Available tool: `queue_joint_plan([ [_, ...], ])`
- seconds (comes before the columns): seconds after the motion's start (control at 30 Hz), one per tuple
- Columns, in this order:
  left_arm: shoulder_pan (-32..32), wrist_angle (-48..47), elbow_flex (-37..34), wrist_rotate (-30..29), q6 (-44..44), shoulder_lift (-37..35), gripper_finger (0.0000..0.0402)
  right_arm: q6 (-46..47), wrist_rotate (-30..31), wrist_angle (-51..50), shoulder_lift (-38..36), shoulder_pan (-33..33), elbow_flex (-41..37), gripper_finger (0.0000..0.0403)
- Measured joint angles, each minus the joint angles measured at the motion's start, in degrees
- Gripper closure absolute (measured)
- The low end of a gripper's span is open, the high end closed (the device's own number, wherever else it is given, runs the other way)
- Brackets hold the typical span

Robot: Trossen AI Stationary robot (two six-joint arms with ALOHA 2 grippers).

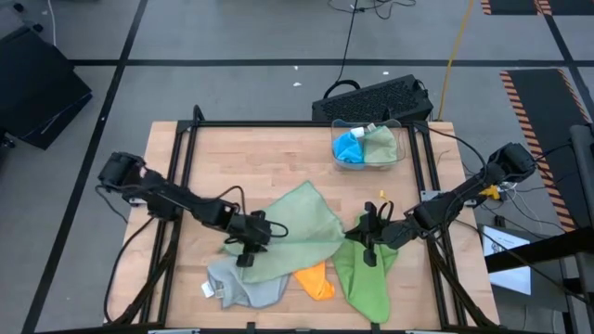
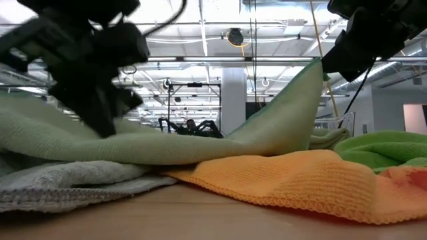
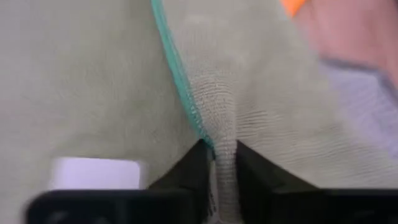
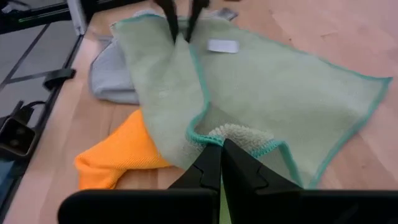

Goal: Fold microfiber towels
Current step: Fold the light green microfiber towel

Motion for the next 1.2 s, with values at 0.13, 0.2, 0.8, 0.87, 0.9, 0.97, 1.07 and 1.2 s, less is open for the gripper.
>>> queue_joint_plan([
  [0.13,0.02,-5.64,0.01,-3.46,0.56,-8.14,0.0390,0.18,2.51,2.15,0.00,0.33,0.01,0.0403],
  [0.2,0.02,-7.99,0.01,-6.00,1.14,-12.33,0.0382,-1.43,4.20,5.03,0.00,0.12,0.00,0.0403],
  [0.8,17.16,-11.84,2.19,-26.17,26.87,-36.86,0.0395,-41.48,-1.58,28.96,-0.02,-22.02,12.91,0.0403],
  [0.87,20.44,-10.24,4.06,-25.61,28.80,-37.75,0.0394,-42.63,-3.98,27.35,-0.02,-25.06,15.43,0.0403],
  [0.9,21.82,-9.90,5.37,-24.50,29.08,-38.11,0.0392,-42.84,-4.79,25.74,-0.14,-26.07,16.92,0.0403],
  [0.97,23.95,-10.32,8.46,-20.56,29.06,-38.66,0.0384,-43.07,-5.03,21.54,-0.79,-26.99,19.74,0.0403],
  [1.07,25.15,-14.10,13.17,-12.18,26.77,-39.12,0.0384,-42.71,-5.19,14.74,-1.72,-25.80,23.60,0.0403],
  [1.2,24.87,-23.57,16.38,-1.56,22.74,-39.08,0.0395,-40.25,-5.55,6.95,-2.18,-21.20,25.26,0.0403],
])
